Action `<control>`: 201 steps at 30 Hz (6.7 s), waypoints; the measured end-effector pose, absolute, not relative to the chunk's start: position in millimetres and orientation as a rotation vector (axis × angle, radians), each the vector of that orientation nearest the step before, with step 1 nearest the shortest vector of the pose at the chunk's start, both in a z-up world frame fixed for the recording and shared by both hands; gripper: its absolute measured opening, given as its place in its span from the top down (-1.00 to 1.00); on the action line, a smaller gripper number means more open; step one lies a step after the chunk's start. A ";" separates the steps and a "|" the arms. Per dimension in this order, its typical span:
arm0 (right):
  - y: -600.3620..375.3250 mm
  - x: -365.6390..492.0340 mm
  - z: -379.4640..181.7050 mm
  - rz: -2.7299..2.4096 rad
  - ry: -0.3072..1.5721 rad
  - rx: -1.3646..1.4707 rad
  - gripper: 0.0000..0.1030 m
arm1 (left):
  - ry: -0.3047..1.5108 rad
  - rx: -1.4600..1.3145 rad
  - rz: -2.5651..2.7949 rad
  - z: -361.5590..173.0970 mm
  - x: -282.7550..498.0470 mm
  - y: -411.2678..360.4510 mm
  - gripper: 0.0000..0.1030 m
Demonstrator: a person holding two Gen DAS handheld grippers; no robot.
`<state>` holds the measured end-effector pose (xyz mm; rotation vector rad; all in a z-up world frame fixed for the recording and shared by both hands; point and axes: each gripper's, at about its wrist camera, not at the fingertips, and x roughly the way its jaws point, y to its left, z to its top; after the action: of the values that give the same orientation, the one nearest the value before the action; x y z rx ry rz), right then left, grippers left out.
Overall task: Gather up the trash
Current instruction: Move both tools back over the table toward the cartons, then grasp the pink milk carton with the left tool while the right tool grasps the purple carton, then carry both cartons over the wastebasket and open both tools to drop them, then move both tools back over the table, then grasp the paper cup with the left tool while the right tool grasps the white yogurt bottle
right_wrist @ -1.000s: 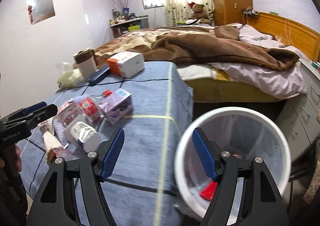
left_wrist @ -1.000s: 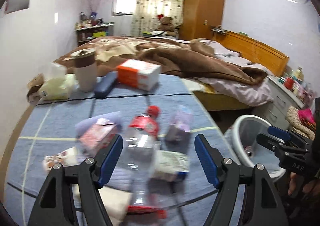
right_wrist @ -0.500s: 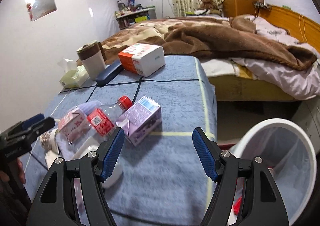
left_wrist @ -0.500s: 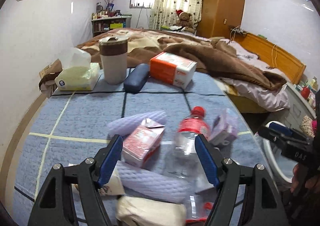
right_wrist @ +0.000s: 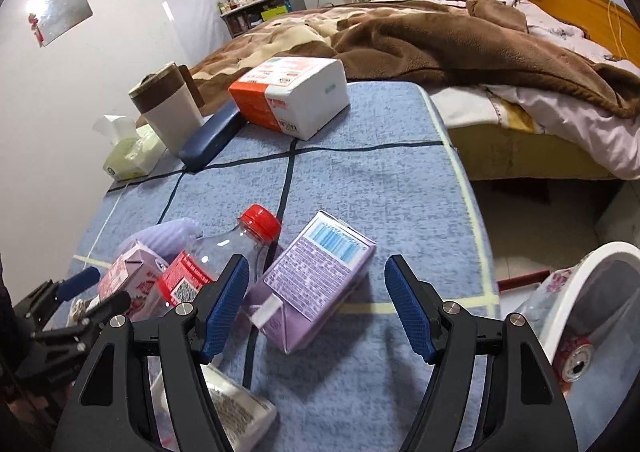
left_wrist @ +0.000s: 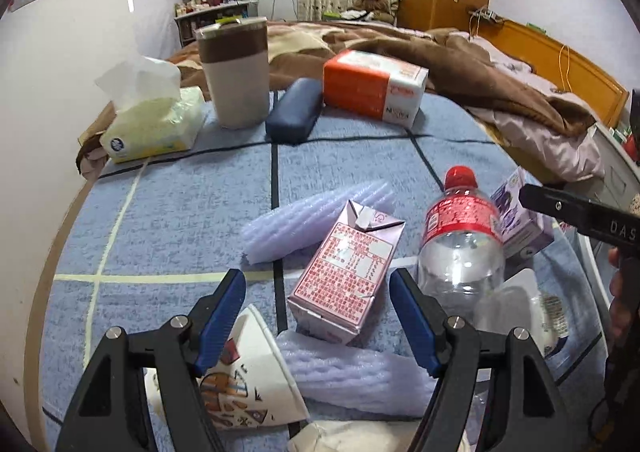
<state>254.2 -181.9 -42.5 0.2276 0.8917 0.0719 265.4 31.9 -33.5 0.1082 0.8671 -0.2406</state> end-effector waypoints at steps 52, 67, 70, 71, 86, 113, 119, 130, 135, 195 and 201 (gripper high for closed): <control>-172.0 228.0 -34.3 0.033 0.815 0.108 0.22 | 0.816 0.004 -0.230 -18.0 259.1 18.1 0.24; -191.4 175.6 1.6 0.031 0.718 0.124 0.22 | 0.701 0.010 -0.303 26.2 201.0 -10.8 0.24; -198.7 163.9 7.3 0.015 0.702 0.124 0.22 | 0.686 0.026 -0.316 32.8 192.0 -22.3 0.24; -202.5 158.6 9.7 0.007 0.691 0.125 0.22 | 0.679 0.030 -0.326 34.6 188.4 -26.8 0.24; -265.7 103.5 26.1 -0.125 0.631 0.164 0.22 | 0.636 0.090 -0.507 49.2 153.0 -111.7 0.23; -367.3 80.6 -32.6 -0.292 0.822 0.221 0.21 | 0.766 0.218 -0.755 -0.1 140.3 -263.6 0.23; -374.7 86.0 -46.3 -0.291 0.868 0.217 0.21 | 0.788 0.219 -0.750 -10.8 149.2 -271.3 0.23; -377.2 85.6 -49.3 -0.297 0.882 0.205 -0.31 | 0.779 0.212 -0.754 -12.6 150.9 -269.2 -0.25; -374.6 85.1 -44.8 -0.303 0.863 0.202 -0.31 | 0.770 0.194 -0.752 -6.1 150.8 -260.2 -0.27; -142.0 167.5 -24.3 0.294 0.804 -0.049 -0.31 | 0.748 -0.009 -0.222 -1.9 189.3 90.3 -0.38; -127.4 179.5 -34.1 0.322 0.853 -0.103 -0.32 | 0.796 0.028 -0.219 -16.6 199.3 110.3 -0.41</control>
<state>179.5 -127.4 -34.1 -0.1030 0.8528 0.3224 199.3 110.3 -16.6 0.0283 0.7957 -0.2189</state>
